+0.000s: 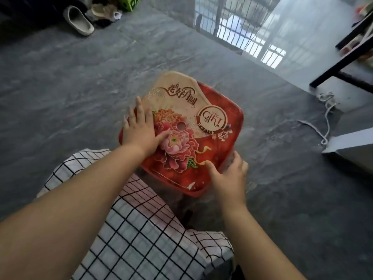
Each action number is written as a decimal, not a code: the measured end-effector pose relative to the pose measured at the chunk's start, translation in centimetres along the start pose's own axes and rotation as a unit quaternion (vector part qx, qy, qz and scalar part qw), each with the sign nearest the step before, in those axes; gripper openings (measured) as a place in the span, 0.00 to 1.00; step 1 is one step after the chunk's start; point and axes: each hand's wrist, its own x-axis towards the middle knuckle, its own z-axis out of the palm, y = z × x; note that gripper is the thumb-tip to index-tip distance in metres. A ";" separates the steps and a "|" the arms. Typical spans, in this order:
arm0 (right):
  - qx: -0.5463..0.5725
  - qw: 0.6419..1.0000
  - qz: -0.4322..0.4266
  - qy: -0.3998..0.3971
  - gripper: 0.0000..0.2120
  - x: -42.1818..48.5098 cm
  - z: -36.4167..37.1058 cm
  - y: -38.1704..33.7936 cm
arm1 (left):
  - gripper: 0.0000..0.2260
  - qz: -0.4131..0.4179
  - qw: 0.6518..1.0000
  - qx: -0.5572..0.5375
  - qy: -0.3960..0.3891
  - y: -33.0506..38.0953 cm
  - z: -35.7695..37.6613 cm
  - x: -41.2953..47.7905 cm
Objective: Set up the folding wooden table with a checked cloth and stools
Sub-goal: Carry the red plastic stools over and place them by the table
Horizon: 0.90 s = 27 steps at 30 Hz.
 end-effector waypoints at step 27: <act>-0.120 0.815 0.052 0.564 0.39 -72.4 -59.7 12.8 | 0.34 0.754 0.645 -0.030 0.121 43.0 -30.7 -80.9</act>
